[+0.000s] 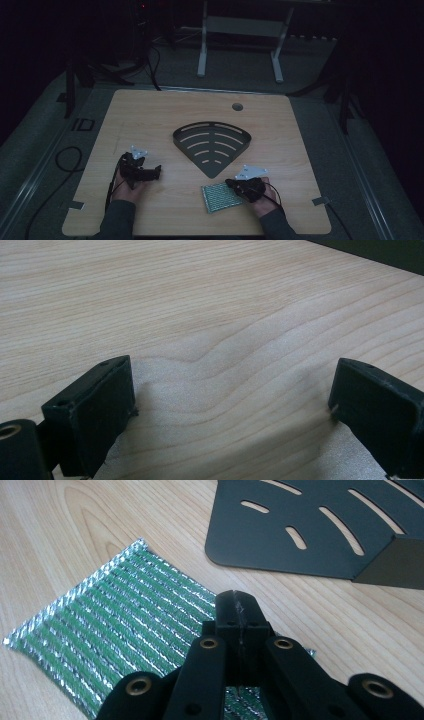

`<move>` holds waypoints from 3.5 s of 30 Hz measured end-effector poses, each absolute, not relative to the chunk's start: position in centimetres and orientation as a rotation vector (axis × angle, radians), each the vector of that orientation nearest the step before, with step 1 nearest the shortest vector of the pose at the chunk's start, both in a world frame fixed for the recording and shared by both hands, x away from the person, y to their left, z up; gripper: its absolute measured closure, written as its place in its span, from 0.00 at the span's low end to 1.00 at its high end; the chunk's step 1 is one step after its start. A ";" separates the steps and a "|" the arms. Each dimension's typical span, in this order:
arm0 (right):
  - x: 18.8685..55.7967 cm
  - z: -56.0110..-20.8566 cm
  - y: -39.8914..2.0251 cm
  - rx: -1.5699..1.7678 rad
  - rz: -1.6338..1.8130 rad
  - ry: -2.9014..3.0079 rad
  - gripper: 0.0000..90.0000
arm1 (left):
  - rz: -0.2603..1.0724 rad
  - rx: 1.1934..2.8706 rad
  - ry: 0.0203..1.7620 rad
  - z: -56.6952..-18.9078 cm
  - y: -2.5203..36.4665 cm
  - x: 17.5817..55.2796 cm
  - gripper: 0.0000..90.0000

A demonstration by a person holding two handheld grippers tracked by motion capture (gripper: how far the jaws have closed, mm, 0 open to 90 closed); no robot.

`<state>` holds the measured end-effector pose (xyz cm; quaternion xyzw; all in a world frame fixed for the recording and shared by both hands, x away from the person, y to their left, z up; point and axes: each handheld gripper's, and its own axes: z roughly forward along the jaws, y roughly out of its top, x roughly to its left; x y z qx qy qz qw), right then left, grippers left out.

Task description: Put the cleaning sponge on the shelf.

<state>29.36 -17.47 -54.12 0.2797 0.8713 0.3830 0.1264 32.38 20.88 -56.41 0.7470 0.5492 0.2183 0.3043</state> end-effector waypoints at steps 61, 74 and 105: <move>33.7 -49.6 -23.2 0.813 0.701 2.742 0.90 | 0.578 1.979 1.454 -56.4 20.9 32.4 0.05; 35.2 -49.3 -22.1 0.714 0.570 2.895 0.85 | 0.578 1.978 1.454 -56.4 20.9 32.4 0.05; 38.4 -49.6 -19.2 0.534 0.331 3.138 0.74 | 0.578 1.979 1.454 -56.4 20.9 32.4 0.05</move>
